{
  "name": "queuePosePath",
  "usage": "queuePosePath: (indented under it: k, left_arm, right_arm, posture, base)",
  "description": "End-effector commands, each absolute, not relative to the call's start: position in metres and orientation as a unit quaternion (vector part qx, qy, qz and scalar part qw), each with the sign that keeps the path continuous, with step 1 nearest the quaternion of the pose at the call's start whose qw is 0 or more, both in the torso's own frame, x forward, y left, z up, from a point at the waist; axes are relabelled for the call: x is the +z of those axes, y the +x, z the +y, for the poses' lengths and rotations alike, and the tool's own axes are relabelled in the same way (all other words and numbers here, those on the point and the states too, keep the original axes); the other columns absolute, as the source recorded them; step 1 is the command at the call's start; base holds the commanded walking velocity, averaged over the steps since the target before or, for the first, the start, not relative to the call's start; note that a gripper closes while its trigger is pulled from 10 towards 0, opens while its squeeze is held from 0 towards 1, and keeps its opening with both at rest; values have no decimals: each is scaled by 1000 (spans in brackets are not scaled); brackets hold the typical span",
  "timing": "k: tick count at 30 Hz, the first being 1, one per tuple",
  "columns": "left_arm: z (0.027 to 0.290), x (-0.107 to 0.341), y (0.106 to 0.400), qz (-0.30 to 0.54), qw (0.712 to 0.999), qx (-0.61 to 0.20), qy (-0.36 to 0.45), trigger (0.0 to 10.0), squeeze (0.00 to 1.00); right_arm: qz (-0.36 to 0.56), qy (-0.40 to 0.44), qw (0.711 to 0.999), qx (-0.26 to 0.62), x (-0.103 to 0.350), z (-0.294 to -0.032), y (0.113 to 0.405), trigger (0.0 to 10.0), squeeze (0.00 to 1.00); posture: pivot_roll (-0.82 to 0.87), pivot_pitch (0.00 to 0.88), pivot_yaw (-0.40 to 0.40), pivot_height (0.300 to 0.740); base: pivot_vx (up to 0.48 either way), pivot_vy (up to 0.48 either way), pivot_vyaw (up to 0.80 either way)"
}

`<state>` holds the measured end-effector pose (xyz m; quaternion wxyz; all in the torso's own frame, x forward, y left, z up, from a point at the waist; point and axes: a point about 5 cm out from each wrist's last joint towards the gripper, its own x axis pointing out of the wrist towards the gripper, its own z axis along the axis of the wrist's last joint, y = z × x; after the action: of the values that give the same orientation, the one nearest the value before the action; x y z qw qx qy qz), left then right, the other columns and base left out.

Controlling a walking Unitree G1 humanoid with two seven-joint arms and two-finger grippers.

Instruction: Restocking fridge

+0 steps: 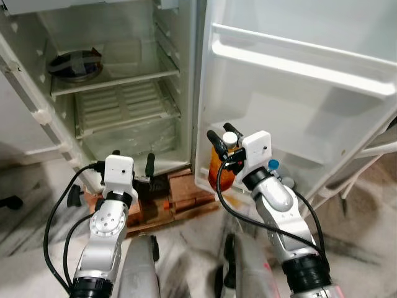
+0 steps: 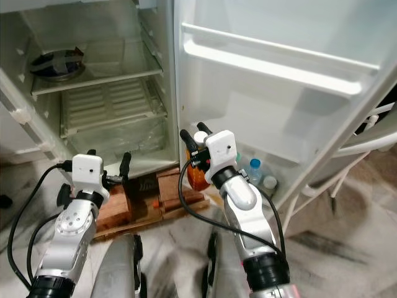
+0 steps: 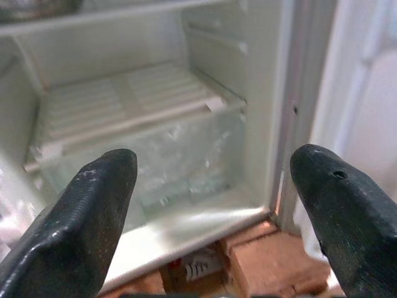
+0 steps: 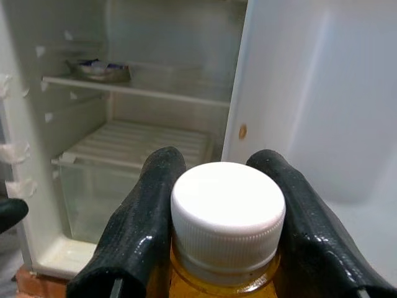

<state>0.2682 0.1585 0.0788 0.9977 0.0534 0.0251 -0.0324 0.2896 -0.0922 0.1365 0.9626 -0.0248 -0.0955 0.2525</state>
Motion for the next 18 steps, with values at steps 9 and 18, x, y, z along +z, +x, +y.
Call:
queuePosePath:
  k: [9, 18]
  left_arm:
    - [160, 82, 266, 25, 998, -27, 58, 10000, 0]
    - [163, 83, 263, 23, 997, -22, 71, 10000, 0]
  right_arm:
    - [-117, -32, 957, 264, 143, -88, 293, 10000, 0]
    - [-122, -43, 949, 288, 142, -79, 292, 10000, 0]
  posture:
    - [68, 108, -25, 546]
    - [85, 118, -26, 506]
  base:
    - [0, 0, 0]
    - [0, 0, 0]
